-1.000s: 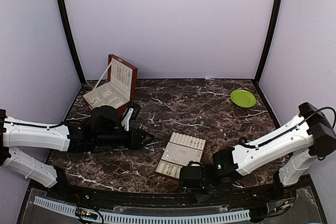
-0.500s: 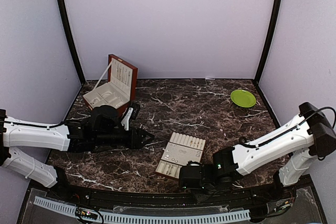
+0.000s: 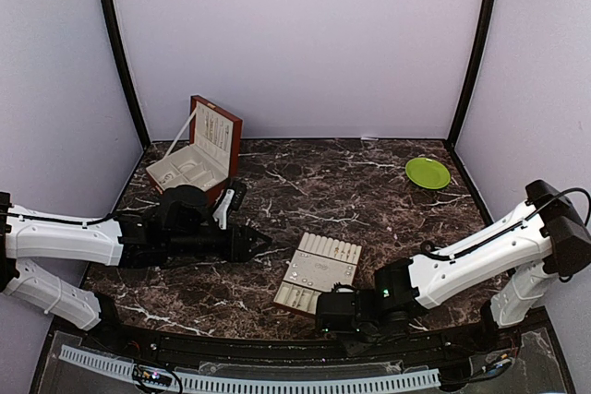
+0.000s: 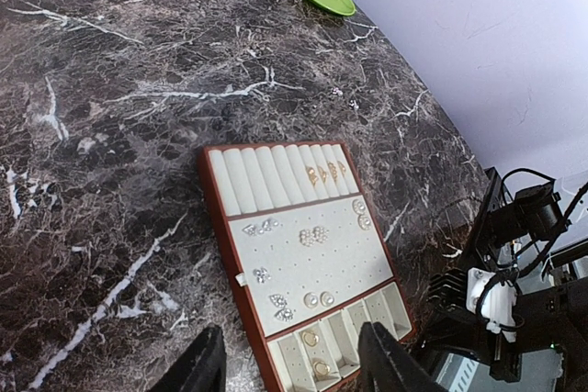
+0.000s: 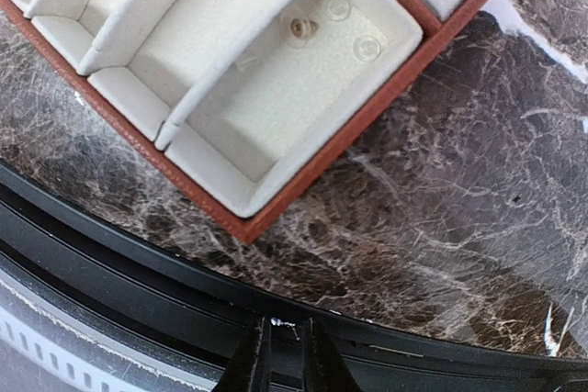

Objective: Organize the mixed jewelry

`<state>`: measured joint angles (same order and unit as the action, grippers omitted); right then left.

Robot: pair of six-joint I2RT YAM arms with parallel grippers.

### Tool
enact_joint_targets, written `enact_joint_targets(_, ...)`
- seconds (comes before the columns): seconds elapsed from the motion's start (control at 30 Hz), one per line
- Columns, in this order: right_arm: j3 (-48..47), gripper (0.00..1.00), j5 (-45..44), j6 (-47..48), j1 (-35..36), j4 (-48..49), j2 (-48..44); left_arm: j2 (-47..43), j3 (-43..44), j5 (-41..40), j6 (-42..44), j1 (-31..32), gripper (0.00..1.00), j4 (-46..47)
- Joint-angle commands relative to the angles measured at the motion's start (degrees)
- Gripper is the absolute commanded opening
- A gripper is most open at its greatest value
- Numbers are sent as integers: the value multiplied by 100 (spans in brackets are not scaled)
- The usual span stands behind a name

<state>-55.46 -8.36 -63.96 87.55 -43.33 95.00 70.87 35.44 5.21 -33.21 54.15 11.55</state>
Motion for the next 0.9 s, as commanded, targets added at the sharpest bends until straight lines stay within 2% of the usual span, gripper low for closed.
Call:
enact_joint_targets(0.0,87,15,83,-133,-5,-10,46,-20,77,52,89,-44,52,92)
enact_joint_targets(0.87,129,11,187,-358,34,23,217,-34,81,64,157,-66,52,58)
